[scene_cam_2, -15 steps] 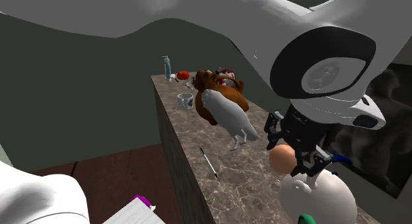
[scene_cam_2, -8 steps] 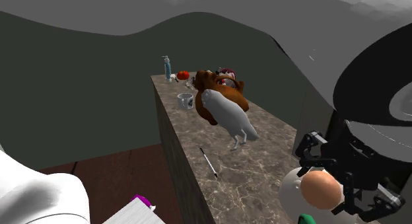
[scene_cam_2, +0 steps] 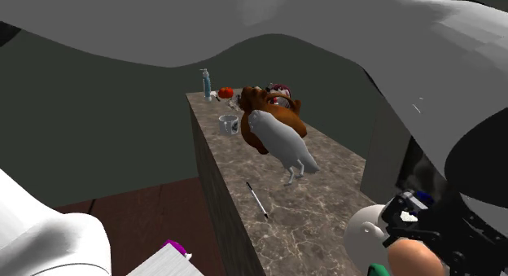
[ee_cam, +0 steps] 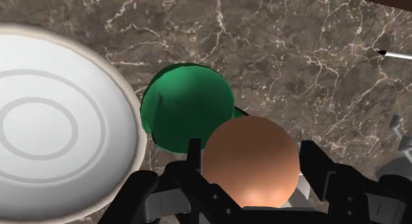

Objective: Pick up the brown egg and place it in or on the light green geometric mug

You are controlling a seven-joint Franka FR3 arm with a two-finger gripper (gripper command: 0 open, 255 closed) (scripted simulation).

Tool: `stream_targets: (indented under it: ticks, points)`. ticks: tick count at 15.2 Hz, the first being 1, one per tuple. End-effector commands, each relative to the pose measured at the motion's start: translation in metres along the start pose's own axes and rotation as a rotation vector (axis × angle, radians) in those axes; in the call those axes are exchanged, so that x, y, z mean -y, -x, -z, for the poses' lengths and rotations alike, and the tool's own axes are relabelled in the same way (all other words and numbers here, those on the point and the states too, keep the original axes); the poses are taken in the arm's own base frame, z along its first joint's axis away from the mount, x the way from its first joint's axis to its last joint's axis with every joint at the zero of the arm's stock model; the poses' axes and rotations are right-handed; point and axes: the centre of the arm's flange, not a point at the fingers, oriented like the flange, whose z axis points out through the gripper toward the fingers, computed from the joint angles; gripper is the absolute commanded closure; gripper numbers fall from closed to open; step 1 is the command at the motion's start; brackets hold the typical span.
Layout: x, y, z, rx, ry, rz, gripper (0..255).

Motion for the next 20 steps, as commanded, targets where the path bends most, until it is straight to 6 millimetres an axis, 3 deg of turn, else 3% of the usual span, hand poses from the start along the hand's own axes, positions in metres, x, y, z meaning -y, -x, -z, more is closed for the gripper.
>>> stream_targets:
  ticks: [1, 8, 16, 17, 20]
  points:
    - [-0.004, 0.000, -0.011, 0.000, 0.000, 0.000, 255]
    - [-0.016, 0.004, -0.047, 0.000, 0.000, 0.000, 255]
    - [-0.016, 0.004, -0.047, 0.000, 0.000, 0.000, 255]
    - [-0.016, 0.003, -0.047, 0.000, 0.000, 0.000, 0]
    - [-0.016, 0.003, -0.047, 0.000, 0.000, 0.000, 0]
